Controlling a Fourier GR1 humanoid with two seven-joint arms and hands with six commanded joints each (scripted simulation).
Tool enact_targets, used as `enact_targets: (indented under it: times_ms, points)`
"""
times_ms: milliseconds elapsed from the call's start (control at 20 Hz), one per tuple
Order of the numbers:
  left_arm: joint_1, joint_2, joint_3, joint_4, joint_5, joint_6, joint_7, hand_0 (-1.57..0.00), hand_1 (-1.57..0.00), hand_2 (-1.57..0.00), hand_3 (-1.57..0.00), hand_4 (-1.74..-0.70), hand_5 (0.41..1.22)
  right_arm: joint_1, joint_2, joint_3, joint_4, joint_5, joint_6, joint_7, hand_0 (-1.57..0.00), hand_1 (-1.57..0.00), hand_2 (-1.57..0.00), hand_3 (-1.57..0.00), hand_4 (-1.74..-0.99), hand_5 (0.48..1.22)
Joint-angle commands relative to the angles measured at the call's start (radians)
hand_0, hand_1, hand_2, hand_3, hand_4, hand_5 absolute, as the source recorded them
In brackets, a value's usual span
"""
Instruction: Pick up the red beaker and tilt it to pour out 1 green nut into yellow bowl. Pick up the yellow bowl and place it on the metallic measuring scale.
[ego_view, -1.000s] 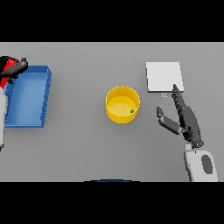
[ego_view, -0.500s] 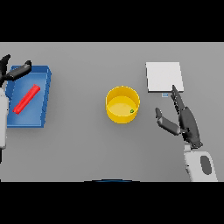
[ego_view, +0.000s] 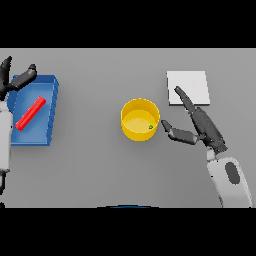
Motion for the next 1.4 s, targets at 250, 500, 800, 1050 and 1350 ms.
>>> enact_targets:
  times_ms: [250, 500, 800, 1050, 1350]
  points:
    - [0.002, -0.01, 0.006, -0.008, 0.011, 0.0, 0.004, 0.0, 0.0, 0.0, 0.0, -0.75, 0.709, -0.168, -0.121, 0.169, 0.066, 0.242, 0.081, -0.018, 0.0, 0.0, 0.0, 0.0, -1.234, 0.627]
    - [0.012, -0.005, 0.008, -0.012, 0.013, 0.0, -0.016, 0.0, 0.0, 0.0, 0.0, -0.75, 0.714, -0.278, -0.177, 0.271, 0.12, 0.336, 0.169, -0.08, 0.0, 0.0, 0.0, 0.0, -1.234, 0.62]
    - [0.019, -0.012, 0.022, -0.014, 0.033, 0.004, -0.03, 0.0, 0.0, 0.0, 0.0, -0.77, 0.721, -0.361, -0.193, 0.362, 0.158, 0.398, 0.26, -0.093, 0.0, 0.0, 0.0, 0.0, -1.212, 0.645]
    - [0.004, -0.012, 0.025, -0.004, 0.037, 0.002, -0.035, 0.0, 0.0, 0.0, 0.0, -0.79, 0.729, -0.401, -0.182, 0.411, 0.257, 0.439, 0.259, -0.142, 0.0, 0.0, 0.0, 0.0, -1.228, 0.656]
    - [0.018, -0.011, 0.03, -0.014, 0.039, 0.006, -0.04, 0.0, 0.0, 0.0, 0.0, -0.8, 0.723, -0.429, -0.172, 0.455, 0.316, 0.468, 0.282, -0.164, 0.0, 0.0, 0.0, 0.0, -1.265, 0.68]
